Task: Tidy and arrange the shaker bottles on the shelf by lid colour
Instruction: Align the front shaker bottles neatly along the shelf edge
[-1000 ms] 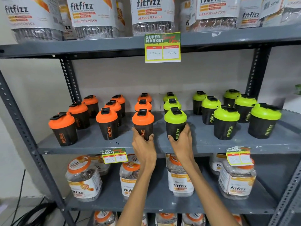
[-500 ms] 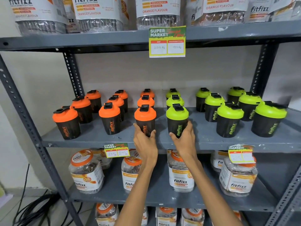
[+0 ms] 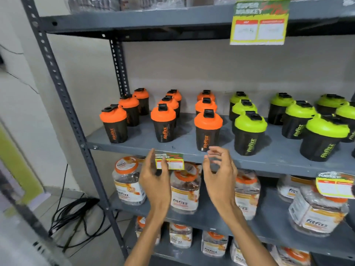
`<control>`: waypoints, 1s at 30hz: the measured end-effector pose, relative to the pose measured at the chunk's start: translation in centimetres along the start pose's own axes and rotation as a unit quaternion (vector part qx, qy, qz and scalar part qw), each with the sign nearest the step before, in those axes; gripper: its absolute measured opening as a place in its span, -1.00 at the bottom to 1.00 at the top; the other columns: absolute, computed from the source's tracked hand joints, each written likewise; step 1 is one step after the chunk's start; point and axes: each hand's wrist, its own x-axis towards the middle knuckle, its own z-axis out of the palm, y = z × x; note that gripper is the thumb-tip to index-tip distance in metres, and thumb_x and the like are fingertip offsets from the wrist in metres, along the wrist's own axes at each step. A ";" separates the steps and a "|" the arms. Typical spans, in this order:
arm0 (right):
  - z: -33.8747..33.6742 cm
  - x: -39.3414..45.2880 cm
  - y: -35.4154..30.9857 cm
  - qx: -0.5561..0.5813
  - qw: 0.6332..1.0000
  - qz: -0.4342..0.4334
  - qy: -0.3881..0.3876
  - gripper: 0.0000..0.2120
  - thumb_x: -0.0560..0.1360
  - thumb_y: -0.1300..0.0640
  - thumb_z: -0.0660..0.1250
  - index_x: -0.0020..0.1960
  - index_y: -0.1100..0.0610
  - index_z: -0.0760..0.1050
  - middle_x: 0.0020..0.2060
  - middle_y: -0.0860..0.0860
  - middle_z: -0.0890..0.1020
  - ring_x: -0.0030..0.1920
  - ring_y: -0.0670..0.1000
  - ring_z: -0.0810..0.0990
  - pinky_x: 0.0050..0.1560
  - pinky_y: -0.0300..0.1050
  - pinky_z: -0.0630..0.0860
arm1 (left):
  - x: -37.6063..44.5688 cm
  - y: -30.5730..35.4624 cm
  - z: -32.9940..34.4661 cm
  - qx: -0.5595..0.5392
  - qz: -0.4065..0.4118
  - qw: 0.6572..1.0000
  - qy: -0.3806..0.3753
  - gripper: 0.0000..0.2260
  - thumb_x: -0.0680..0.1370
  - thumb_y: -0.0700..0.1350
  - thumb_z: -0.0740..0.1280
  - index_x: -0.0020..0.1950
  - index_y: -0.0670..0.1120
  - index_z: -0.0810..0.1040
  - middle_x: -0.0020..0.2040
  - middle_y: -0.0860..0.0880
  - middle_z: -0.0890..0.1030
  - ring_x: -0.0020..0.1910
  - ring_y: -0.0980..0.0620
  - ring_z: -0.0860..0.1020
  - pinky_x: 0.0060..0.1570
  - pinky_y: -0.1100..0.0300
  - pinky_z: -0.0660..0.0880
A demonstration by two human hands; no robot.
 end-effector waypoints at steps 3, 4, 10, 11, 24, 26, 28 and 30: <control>4.4 -0.1 -1.6 0.006 0.999 0.008 -0.032 -0.73 0.50 0.20 0.38 0.18 0.07 0.48 -0.03 0.01 0.64 0.01 -0.02 0.64 0.03 -0.05 0.59 | 5.1 -1.0 -2.1 0.027 0.007 0.999 0.017 -0.45 0.54 -0.07 0.42 0.51 -0.01 0.35 0.33 -0.13 0.55 0.27 -0.04 0.52 0.30 0.20 0.42; 6.0 0.1 -1.9 0.000 0.999 0.017 -0.039 -0.70 0.49 0.19 0.38 0.21 0.08 0.47 0.01 0.02 0.63 0.04 -0.01 0.62 0.06 -0.01 0.58 | 6.7 -1.4 -2.7 0.046 0.012 0.999 0.022 -0.39 0.53 -0.08 0.43 0.54 -0.05 0.29 0.43 -0.14 0.47 0.39 -0.06 0.43 0.39 0.17 0.33; 14.3 2.3 -4.2 -0.055 0.987 0.127 -0.082 -0.23 0.47 0.12 0.44 0.53 0.27 0.12 0.47 0.20 0.31 0.48 0.16 0.29 0.42 -0.07 0.23 | 15.6 -4.1 -5.1 0.107 -0.014 0.994 -0.011 -0.12 0.48 -0.09 0.49 0.60 -0.24 -0.01 0.62 -0.20 0.08 0.60 -0.12 0.03 0.55 0.03 0.03; 15.3 2.9 -4.5 -0.066 0.985 0.138 -0.079 -0.15 0.45 0.11 0.47 0.54 0.30 0.06 0.49 0.24 0.26 0.50 0.19 0.24 0.43 -0.06 0.20 | 16.7 -4.5 -5.3 0.112 -0.019 0.993 -0.023 -0.10 0.47 -0.09 0.50 0.59 -0.27 -0.03 0.62 -0.22 0.07 0.60 -0.14 0.02 0.55 0.06 -0.01; 20.0 5.1 -5.6 -0.104 0.972 0.212 -0.022 -0.33 0.38 0.28 0.48 0.39 0.31 0.25 0.29 0.28 0.48 0.33 0.27 0.46 0.24 0.04 0.44 | 21.2 -6.9 -5.6 0.090 -0.004 0.991 -0.095 -0.31 0.37 -0.21 0.57 0.42 -0.24 0.35 0.32 -0.24 0.51 0.31 -0.25 0.48 0.29 -0.18 0.42; 19.9 4.9 -5.7 -0.110 0.972 0.205 -0.021 -0.34 0.38 0.27 0.48 0.39 0.31 0.27 0.29 0.27 0.48 0.32 0.27 0.46 0.24 0.04 0.44 | 21.4 -7.0 -5.7 0.081 0.006 0.992 -0.098 -0.32 0.36 -0.23 0.57 0.41 -0.22 0.37 0.30 -0.22 0.53 0.29 -0.23 0.50 0.28 -0.18 0.43; 19.7 4.5 -5.9 -0.110 0.973 0.201 -0.021 -0.34 0.38 0.26 0.49 0.39 0.30 0.28 0.29 0.26 0.48 0.33 0.26 0.46 0.25 0.04 0.44 | 21.5 -7.0 -5.9 0.075 0.007 0.992 -0.101 -0.32 0.36 -0.23 0.57 0.42 -0.20 0.37 0.30 -0.21 0.54 0.30 -0.22 0.50 0.29 -0.19 0.44; 19.5 4.1 -6.1 -0.112 0.974 0.194 -0.019 -0.34 0.38 0.25 0.51 0.38 0.30 0.28 0.29 0.25 0.47 0.32 0.26 0.46 0.25 0.03 0.43 | 21.5 -7.0 -5.9 0.075 0.006 0.992 -0.102 -0.31 0.36 -0.22 0.58 0.42 -0.20 0.37 0.31 -0.21 0.54 0.31 -0.22 0.50 0.29 -0.20 0.44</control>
